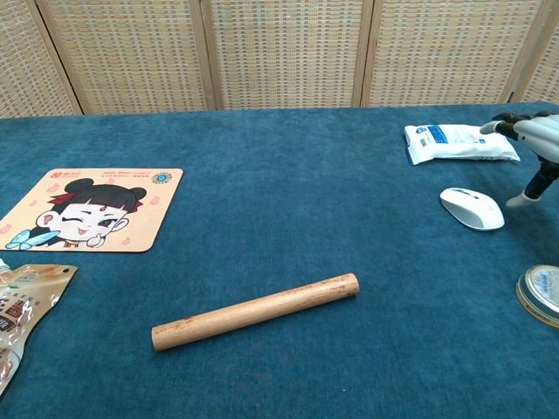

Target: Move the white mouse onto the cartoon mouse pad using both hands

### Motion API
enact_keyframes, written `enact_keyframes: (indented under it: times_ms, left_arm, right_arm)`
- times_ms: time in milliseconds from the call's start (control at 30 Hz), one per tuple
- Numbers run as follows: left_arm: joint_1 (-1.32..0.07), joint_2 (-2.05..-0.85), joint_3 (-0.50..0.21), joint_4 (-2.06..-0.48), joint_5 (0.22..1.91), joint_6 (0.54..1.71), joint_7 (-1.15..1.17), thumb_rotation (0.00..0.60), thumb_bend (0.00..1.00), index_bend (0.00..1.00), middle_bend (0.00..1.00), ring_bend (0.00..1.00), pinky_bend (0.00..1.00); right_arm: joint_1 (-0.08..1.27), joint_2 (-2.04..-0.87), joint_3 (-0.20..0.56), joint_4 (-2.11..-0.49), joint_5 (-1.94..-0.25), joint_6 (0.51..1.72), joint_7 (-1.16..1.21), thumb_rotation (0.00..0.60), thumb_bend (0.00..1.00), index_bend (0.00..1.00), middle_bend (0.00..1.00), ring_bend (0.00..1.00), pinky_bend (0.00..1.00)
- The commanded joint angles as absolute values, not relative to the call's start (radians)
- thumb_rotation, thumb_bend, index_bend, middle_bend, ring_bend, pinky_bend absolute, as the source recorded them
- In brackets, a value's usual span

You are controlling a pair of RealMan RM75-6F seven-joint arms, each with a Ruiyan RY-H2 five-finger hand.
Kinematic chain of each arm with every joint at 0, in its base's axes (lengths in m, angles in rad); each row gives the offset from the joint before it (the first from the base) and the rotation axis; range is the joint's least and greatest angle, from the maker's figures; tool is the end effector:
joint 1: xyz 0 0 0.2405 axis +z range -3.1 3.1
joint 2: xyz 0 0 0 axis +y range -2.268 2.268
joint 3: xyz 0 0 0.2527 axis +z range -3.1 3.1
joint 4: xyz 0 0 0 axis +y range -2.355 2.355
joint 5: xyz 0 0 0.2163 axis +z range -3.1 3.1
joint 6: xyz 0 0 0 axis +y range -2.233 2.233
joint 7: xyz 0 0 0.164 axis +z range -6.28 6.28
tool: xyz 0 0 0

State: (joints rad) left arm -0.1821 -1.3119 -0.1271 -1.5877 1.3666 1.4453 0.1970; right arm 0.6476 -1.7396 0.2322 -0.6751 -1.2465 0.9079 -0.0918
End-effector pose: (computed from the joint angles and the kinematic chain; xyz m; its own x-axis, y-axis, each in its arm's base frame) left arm -0.2879 0.2443 0.1045 0.3980 -0.0378 0.9166 0.9173 0.0304 -0.3970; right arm -0.3007 -0.4249 0.0206 0.6130 -0.1148 0.7817 -0.7893 -0.0455 0.6123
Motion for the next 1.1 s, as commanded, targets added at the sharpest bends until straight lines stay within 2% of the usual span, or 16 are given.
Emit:
enact_keyframes:
  times_ms: [33,633,1100]
  left_arm:
    - [-0.184,-1.314,-0.122,-1.59,1.371,1.442,0.202,0.6,0.0,0.0,0.0,0.0,0.0]
    - [-0.19,-1.32,-0.11,-1.588,1.383,1.432,0.205,0.6,0.0,0.0,0.0,0.0,0.0]
    - [-0.187,-1.313,-0.106,-1.596,1.397,1.443,0.19,0.6,0.0,0.0,0.0,0.0,0.0]
  right_arm:
    - [0.656,-1.757,0.226,-0.65,-1.254,0.899,-0.075,0.6,0.0,0.0,0.0,0.0,0.0]
    - [0.672,-1.798,0.218,-0.628,-1.273,0.917,-0.059,0.6,0.0,0.0,0.0,0.0,0.0]
    - [0.663,-1.78,0.224,-0.729,-1.279,0.972,-0.096,0.6,0.0,0.0,0.0,0.0,0.0]
